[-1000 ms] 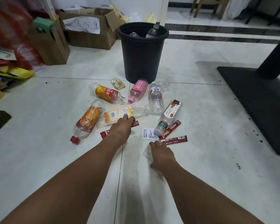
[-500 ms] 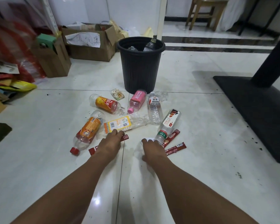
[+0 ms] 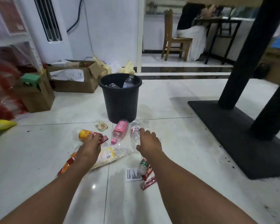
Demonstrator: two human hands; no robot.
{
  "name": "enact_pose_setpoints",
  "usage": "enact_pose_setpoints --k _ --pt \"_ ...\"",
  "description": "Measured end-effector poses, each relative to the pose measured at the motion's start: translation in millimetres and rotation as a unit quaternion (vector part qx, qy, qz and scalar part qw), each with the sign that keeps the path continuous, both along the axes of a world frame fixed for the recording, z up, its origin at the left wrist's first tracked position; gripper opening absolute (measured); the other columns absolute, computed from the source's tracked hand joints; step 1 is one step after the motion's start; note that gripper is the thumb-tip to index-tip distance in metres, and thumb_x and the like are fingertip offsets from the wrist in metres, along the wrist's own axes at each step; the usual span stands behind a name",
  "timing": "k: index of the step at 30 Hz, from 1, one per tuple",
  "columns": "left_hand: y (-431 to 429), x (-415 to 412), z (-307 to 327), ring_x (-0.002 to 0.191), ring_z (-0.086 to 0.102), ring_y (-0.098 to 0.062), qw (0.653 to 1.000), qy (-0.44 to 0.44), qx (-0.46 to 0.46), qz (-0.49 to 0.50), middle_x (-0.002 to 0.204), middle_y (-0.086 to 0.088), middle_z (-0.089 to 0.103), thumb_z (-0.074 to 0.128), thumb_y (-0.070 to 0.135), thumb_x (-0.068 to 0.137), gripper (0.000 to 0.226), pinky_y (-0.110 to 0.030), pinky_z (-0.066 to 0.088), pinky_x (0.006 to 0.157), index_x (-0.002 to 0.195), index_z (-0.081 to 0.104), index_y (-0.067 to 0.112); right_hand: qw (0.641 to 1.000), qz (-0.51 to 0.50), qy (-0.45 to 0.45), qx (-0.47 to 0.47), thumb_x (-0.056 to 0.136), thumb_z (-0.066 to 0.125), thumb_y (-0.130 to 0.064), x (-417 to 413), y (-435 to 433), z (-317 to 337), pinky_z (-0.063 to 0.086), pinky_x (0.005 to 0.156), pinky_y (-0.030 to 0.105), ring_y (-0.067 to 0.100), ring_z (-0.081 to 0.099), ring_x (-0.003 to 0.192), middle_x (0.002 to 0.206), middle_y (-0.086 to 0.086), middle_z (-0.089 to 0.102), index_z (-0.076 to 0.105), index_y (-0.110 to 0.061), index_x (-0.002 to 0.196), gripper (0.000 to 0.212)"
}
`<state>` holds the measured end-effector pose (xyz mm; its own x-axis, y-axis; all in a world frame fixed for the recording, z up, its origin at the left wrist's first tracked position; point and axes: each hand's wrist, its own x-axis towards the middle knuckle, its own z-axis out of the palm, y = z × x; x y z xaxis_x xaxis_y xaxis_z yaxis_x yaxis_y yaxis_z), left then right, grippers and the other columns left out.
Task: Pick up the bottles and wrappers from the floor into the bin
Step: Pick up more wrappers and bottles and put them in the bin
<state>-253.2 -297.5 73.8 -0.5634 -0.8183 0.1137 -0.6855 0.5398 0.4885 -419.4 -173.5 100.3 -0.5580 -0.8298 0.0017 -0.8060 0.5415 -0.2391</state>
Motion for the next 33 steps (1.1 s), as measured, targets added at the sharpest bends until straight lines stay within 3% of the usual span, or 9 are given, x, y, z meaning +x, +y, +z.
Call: enact_pose_setpoints --k 4,11,14,17,22,27,33 --pt "-22.2 -23.8 41.1 0.094 0.056 -0.030 0.999 0.011 -0.030 0.011 0.110 -0.009 0.049 0.051 0.005 0.091 0.036 -0.043 0.050 0.080 0.124 0.051 0.017 0.998 0.001 0.028 -0.048 0.090 0.063 -0.019 -18.4 -29.2 43.7 0.043 0.092 0.034 0.030 0.048 0.120 0.129 0.011 0.052 0.036 -0.012 0.136 0.054" --pt "-47.8 -65.7 107.3 0.100 0.054 -0.028 0.997 0.002 -0.077 0.003 0.116 -0.011 0.049 0.050 0.004 0.093 0.036 -0.040 0.048 0.079 0.127 0.048 0.016 0.995 0.043 0.085 -0.040 0.090 0.063 -0.022 -51.1 -71.9 102.0 0.042 0.093 0.037 0.031 0.045 0.123 0.132 0.012 0.050 0.037 -0.012 0.135 0.053" --pt "-57.0 -70.8 129.0 0.093 0.055 -0.027 0.998 -0.010 -0.067 0.006 0.116 -0.011 0.047 0.049 0.004 0.094 0.034 -0.034 0.045 0.073 0.127 0.046 0.015 0.996 0.044 0.077 -0.026 0.090 0.063 -0.023 -66.9 -81.1 119.1 0.042 0.092 0.037 0.031 0.045 0.123 0.132 0.011 0.050 0.037 -0.012 0.134 0.053" --pt "-66.2 -71.3 151.9 0.086 0.055 -0.027 0.999 -0.022 -0.049 0.003 0.113 -0.010 0.045 0.051 0.003 0.094 0.033 -0.039 0.049 0.078 0.124 0.046 0.014 0.996 0.050 0.074 -0.006 0.090 0.062 -0.024 -79.4 -84.8 142.8 0.042 0.093 0.038 0.031 0.045 0.124 0.133 0.011 0.049 0.035 -0.012 0.137 0.055" --pt "-76.1 -86.0 213.7 0.102 0.058 -0.030 0.997 -0.062 -0.050 0.011 0.120 -0.012 0.051 0.053 0.003 0.093 0.037 -0.040 0.048 0.090 0.128 0.046 0.014 0.995 0.061 0.074 -0.014 0.091 0.061 -0.026 -101.6 -86.0 200.6 0.041 0.095 0.038 0.031 0.044 0.126 0.135 0.012 0.048 0.032 -0.012 0.141 0.060" --pt "-80.0 -118.8 266.9 0.102 0.058 -0.032 0.995 -0.052 -0.085 0.007 0.115 -0.010 0.050 0.058 0.005 0.089 0.035 -0.045 0.048 0.090 0.122 0.050 0.016 0.996 0.056 0.058 -0.040 0.090 0.063 -0.028 -126.2 -78.7 244.7 0.041 0.095 0.037 0.031 0.045 0.125 0.135 0.012 0.049 0.033 -0.012 0.141 0.061" --pt "-69.4 -145.7 271.9 0.109 0.053 -0.032 0.996 -0.027 -0.089 -0.008 0.119 -0.013 0.054 0.061 0.002 0.086 0.038 -0.043 0.044 0.095 0.122 0.052 0.010 0.997 0.047 0.057 -0.032 0.090 0.064 -0.028 -140.0 -73.5 253.5 0.041 0.094 0.037 0.031 0.046 0.124 0.132 0.013 0.051 0.037 -0.010 0.135 0.055"
